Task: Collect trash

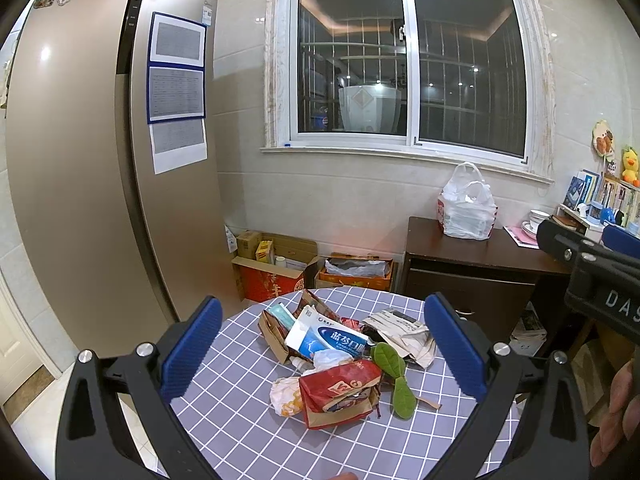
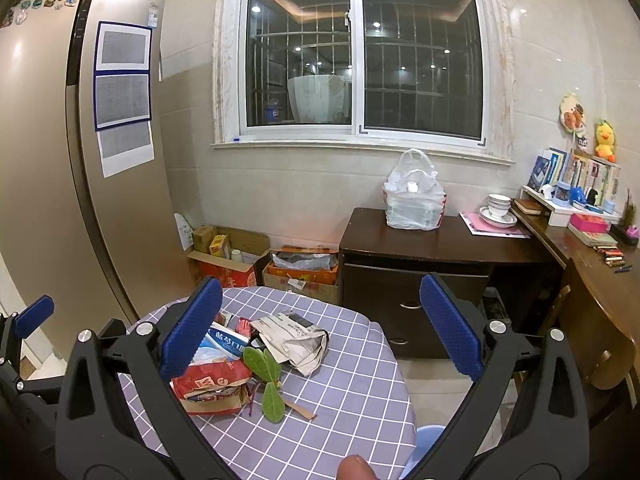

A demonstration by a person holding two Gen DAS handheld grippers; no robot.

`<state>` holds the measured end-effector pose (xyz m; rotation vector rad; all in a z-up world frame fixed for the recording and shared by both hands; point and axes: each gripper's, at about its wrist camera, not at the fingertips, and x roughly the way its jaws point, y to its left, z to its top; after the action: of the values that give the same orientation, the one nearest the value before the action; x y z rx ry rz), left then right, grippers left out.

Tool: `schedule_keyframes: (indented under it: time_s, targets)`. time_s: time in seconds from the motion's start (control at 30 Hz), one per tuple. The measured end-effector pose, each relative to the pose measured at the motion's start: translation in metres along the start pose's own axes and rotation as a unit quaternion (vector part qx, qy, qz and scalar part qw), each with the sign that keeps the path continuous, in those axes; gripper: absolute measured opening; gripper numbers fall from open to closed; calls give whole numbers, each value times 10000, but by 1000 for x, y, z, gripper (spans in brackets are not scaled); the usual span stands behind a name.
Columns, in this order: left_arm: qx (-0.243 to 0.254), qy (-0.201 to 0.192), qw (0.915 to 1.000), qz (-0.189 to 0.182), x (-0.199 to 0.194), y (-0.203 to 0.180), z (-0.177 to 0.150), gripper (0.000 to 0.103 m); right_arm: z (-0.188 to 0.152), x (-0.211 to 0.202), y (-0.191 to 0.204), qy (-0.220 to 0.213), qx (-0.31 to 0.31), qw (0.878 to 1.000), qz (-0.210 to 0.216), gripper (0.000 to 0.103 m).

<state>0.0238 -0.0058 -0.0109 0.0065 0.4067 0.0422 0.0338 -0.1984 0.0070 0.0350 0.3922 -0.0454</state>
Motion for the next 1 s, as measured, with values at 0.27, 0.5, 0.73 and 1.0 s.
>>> schedule_keyframes:
  time_s: [0.27,0.5,0.73,1.0]
  targets:
    - [1,4,10000,3,0,1,1,99,0,0,0,3,-1,10000,-3,97]
    - [10,-17,10000,39,-1,5,-1,99,0,-3,1,-11,-1,10000,47,97]
    - [81,9,9999,93,2,10,-7,99,-4,-2,2,17,51,9999,129,97]
    - [56,323,9990,288,27,22,-23,99,-14,33,-2,357,34,9992,156,97]
